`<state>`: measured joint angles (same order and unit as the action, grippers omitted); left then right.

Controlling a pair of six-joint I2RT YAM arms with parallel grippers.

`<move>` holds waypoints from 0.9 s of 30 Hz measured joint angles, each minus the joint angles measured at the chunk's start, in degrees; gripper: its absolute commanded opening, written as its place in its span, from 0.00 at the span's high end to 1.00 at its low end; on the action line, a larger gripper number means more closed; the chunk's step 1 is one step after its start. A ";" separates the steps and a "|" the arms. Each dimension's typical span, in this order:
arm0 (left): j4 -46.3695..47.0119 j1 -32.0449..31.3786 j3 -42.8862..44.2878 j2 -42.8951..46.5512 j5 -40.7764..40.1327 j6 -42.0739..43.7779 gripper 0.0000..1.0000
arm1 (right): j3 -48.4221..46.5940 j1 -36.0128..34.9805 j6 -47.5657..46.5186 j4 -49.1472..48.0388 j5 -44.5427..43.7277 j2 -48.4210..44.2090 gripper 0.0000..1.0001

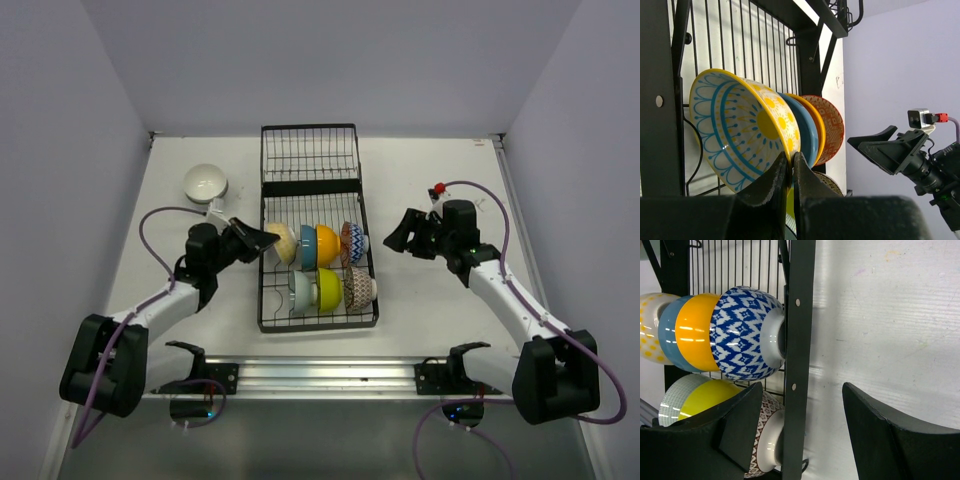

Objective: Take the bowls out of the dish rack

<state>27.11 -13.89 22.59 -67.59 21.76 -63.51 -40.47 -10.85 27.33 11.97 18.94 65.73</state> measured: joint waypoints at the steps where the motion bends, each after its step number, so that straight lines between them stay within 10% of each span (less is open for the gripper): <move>1: 0.61 0.00 0.00 -0.31 0.13 -0.44 1.00 | 0.00 0.00 0.00 0.02 0.00 0.07 0.31; 18: -3.74 0.44 6.16 2.60 0.83 5.66 1.00 | 0.00 0.00 0.04 -0.48 0.00 0.63 0.31; 27: -31.91 0.94 27.19 6.05 -7.10 24.85 1.00 | 0.00 0.00 0.04 -0.85 0.00 0.63 0.31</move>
<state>-4.80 -12.95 49.78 -61.54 14.66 -38.65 -40.47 -10.85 27.38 11.11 18.94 66.37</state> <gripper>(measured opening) 0.065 0.689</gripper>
